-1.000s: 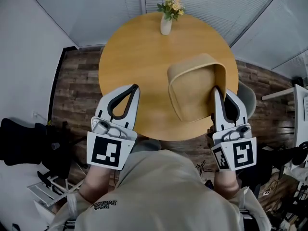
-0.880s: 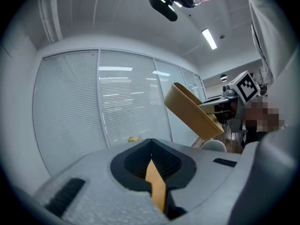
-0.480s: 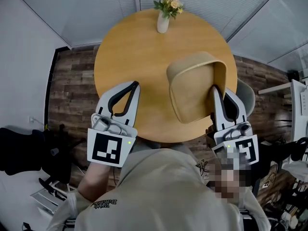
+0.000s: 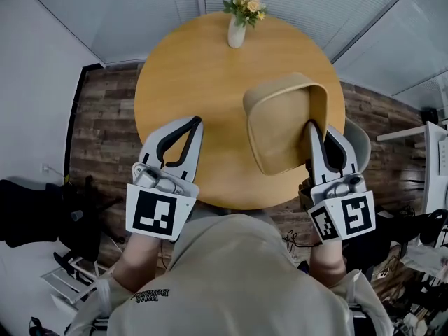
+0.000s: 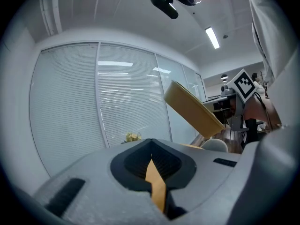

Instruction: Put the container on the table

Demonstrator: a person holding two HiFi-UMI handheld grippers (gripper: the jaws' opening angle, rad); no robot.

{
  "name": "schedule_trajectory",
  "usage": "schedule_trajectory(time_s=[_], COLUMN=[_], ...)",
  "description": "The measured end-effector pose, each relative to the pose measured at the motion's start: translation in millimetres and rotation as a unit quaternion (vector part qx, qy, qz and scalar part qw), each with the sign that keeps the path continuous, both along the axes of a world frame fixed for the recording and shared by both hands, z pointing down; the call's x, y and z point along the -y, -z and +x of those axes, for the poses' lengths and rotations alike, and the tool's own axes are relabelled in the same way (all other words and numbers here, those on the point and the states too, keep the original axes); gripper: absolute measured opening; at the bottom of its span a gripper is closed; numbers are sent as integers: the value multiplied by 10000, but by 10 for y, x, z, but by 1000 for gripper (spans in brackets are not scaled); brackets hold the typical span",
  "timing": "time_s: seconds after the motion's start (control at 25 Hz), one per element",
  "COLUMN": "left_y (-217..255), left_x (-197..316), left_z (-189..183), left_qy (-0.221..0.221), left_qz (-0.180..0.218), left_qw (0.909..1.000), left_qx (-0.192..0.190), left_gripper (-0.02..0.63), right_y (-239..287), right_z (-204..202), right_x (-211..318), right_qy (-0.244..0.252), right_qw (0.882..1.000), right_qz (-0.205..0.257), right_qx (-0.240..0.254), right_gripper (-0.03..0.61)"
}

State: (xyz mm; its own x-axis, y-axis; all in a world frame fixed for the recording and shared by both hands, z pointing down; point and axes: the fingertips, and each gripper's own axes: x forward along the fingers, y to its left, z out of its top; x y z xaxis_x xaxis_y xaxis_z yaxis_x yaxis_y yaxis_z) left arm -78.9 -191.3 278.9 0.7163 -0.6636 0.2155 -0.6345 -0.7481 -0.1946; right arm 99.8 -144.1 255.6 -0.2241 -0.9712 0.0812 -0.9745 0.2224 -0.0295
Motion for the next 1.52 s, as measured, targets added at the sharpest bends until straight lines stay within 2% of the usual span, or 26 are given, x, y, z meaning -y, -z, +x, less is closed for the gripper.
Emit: schedule_trajectory(time_s=[0.56,0.72,0.84,1.08,1.28,1.52], left_y=[-33,23,84,71,-139,-557], left_x=[201,436,641,933,1204,1478], left_z=[219,247,309,599,822,1034], left_qy=[267,421,451,237,54,-22], left_qz=[-62,95,241,306,180,-144], left_qw=[9996,9989,9986,9992,9998,9997], left_qx=[33,156,163,62,18,201], left_gripper=[21,21,21,21,21,21], right_y=[-242,-170,-91,-52,-262,-887], right_z=[286,461,624,823,899,911], right_x=[265,505,750,1229,1662,2141], right_qy=[110,84,26,23,135,346], right_qw=[9998,9999,9997,9989,9983,9942], right_qz=[-189,-65,34,98,-156,-799], right_qx=[-16,-37,-240,-456,-544,-624], right_gripper=[31,31,31,31,31,31])
